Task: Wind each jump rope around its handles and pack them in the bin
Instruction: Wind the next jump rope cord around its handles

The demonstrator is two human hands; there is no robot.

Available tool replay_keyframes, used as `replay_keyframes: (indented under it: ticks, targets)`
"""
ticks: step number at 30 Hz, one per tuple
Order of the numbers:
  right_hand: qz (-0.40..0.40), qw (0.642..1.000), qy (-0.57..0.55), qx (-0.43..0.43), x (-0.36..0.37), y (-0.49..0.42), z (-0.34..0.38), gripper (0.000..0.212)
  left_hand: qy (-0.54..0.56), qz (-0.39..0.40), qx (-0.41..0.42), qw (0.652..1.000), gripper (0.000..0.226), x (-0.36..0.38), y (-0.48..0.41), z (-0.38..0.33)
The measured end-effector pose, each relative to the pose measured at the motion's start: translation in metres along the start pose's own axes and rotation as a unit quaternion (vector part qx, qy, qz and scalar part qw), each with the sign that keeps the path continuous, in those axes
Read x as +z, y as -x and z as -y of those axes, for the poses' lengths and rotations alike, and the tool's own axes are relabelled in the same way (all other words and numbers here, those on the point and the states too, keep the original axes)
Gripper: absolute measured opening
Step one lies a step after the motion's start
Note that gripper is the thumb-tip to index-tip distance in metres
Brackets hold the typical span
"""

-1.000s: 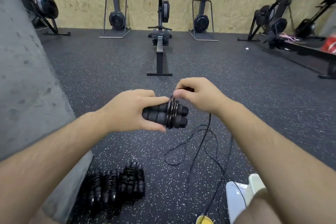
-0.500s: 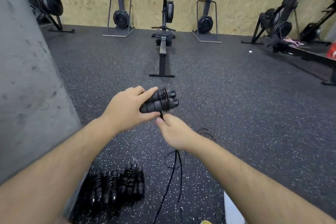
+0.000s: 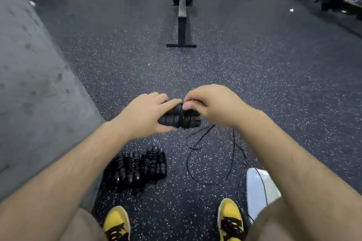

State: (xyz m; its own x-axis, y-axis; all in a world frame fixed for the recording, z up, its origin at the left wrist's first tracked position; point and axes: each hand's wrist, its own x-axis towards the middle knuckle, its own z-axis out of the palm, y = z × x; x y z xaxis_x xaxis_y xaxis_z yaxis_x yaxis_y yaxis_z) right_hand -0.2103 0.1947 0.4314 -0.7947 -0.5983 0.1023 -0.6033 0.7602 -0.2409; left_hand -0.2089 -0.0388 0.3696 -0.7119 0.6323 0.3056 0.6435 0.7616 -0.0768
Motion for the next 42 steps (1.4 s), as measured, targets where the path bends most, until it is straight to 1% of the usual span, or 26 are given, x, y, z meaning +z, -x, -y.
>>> replay_keyframes:
  ticks: [2, 5, 7, 8, 10, 11, 13, 14, 16, 17, 19, 20, 23, 25, 27, 30, 32, 34, 36, 38, 40, 42]
  targets:
    - [-0.014, 0.997, -0.079, 0.019, -0.003, -0.002, -0.015, 0.021, 0.037, -0.010, 0.000, 0.999, 0.074, -0.009, 0.008, -0.012]
    - [-0.005, 0.972, -0.230, 0.054, 0.005, -0.002, -0.025, 0.019, 0.146, 0.013, -0.026, 0.989, 0.073, -0.021, 0.023, -0.037]
    - [0.002, 0.952, -0.299, 0.061, 0.024, -0.004, -0.023, 0.013, 0.221, 0.021, -0.067, 0.973, 0.068, -0.025, 0.029, -0.049]
    - [-0.005, 0.937, -0.343, 0.064, 0.034, -0.005, -0.019, 0.012, 0.255, 0.016, -0.096, 0.962, 0.068, -0.026, 0.032, -0.050]
    - [-0.018, 0.902, -0.425, 0.073, 0.049, -0.009, -0.011, 0.018, 0.303, 0.005, -0.134, 0.943, 0.072, -0.025, 0.039, -0.043]
    - [-0.016, 0.897, -0.435, 0.075, 0.053, -0.012, -0.007, 0.023, 0.320, 0.004, -0.144, 0.936, 0.073, -0.024, 0.043, -0.038]
    - [-0.002, 0.920, -0.382, 0.084, 0.063, -0.017, 0.002, 0.038, 0.337, 0.002, -0.164, 0.927, 0.073, -0.019, 0.049, -0.028]
    - [0.023, 0.936, -0.339, 0.093, 0.068, -0.020, 0.008, 0.040, 0.327, -0.002, -0.176, 0.928, 0.074, -0.017, 0.051, -0.022]
    - [0.109, 0.963, -0.220, 0.113, 0.084, -0.025, 0.024, 0.034, 0.285, -0.013, -0.205, 0.936, 0.076, -0.010, 0.051, -0.010]
    - [0.143, 0.964, -0.189, 0.124, 0.095, -0.027, 0.027, 0.029, 0.261, -0.022, -0.217, 0.941, 0.076, -0.004, 0.050, -0.003]
    - [0.178, 0.948, -0.229, 0.133, 0.110, -0.024, 0.038, 0.022, 0.205, -0.027, -0.228, 0.952, 0.075, 0.011, 0.052, 0.011]
    - [0.200, 0.939, -0.243, 0.137, 0.114, -0.022, 0.043, 0.022, 0.168, -0.017, -0.229, 0.959, 0.076, 0.018, 0.054, 0.018]
    - [0.273, 0.927, -0.227, 0.122, 0.118, -0.019, 0.059, 0.030, 0.056, 0.033, -0.208, 0.976, 0.082, 0.038, 0.065, 0.036]
    - [0.261, 0.941, -0.195, 0.091, 0.117, -0.020, 0.067, 0.031, 0.034, 0.060, -0.208, 0.976, 0.084, 0.046, 0.074, 0.044]
    - [0.229, 0.959, -0.155, 0.056, 0.112, -0.024, 0.070, 0.030, 0.048, 0.087, -0.215, 0.972, 0.085, 0.051, 0.078, 0.048]
    - [0.154, 0.987, -0.041, -0.018, 0.097, -0.032, 0.068, 0.026, 0.067, 0.087, -0.212, 0.971, 0.084, 0.051, 0.077, 0.050]
    - [0.106, 0.992, 0.014, -0.061, 0.085, -0.038, 0.063, 0.025, 0.078, 0.085, -0.194, 0.974, 0.082, 0.049, 0.076, 0.047]
    - [0.075, 0.992, 0.034, -0.091, 0.075, -0.047, 0.056, 0.028, 0.104, 0.084, -0.179, 0.975, 0.076, 0.046, 0.074, 0.042]
    - [0.057, 0.993, 0.032, -0.099, 0.066, -0.057, 0.044, 0.028, 0.153, 0.078, -0.167, 0.971, 0.069, 0.039, 0.071, 0.036]
    - [0.047, 0.996, 0.005, -0.080, 0.062, -0.065, 0.029, 0.027, 0.202, 0.076, -0.144, 0.966, 0.066, 0.030, 0.068, 0.030]
    - [0.043, 0.996, -0.064, -0.045, 0.059, -0.070, 0.014, 0.029, 0.253, 0.085, -0.133, 0.955, 0.066, 0.022, 0.068, 0.024]
    - [0.043, 0.989, -0.140, -0.018, 0.060, -0.071, 0.002, 0.029, 0.310, 0.099, -0.150, 0.934, 0.069, 0.014, 0.068, 0.016]
